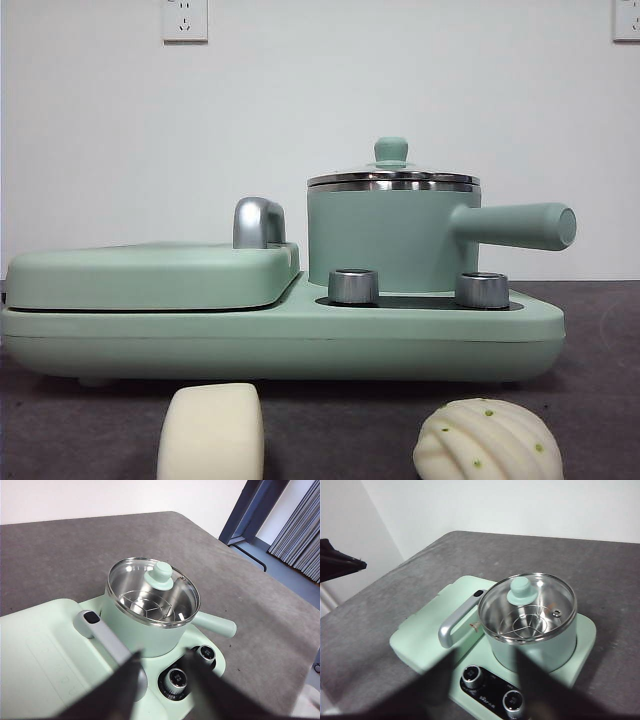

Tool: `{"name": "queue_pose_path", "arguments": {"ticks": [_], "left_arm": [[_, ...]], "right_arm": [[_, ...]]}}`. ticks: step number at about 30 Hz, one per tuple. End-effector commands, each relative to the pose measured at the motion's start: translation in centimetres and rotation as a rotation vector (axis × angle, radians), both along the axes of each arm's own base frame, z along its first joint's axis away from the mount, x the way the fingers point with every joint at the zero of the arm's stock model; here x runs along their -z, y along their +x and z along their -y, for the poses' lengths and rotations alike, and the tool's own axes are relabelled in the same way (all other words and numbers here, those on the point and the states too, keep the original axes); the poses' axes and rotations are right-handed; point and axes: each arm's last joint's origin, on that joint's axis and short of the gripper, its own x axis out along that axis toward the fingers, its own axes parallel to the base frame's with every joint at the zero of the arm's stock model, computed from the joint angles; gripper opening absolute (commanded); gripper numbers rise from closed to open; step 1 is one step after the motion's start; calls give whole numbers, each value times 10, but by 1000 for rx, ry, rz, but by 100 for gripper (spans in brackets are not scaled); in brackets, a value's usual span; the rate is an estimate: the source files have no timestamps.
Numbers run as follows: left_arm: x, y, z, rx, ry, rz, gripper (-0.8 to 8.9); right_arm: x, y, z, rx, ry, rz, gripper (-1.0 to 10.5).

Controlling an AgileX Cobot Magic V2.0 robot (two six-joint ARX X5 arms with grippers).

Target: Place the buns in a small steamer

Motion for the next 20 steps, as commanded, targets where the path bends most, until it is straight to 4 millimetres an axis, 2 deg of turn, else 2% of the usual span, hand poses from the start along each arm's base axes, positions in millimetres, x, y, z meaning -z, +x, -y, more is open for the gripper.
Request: {"name": "queue_pose_path", "arguments": {"ticks": [1,3,11,16,20], "left_arm": [[-6,1,1,11,4,40,403],[-6,1,1,11,3,41,451],[-8,4,2,-4,-38,19,450],[-10,19,8,-4,-17,-39,451],[-14,38,17,9,22,-106,451]], "right_arm": [[-4,0,0,19,-11,22,503],[-4,0,0,24,-12,22,527],[-4,0,0,24,-5,16,527],[-4,0,0,26,4,9,527],[-5,0,0,29,13,3,527]]}}
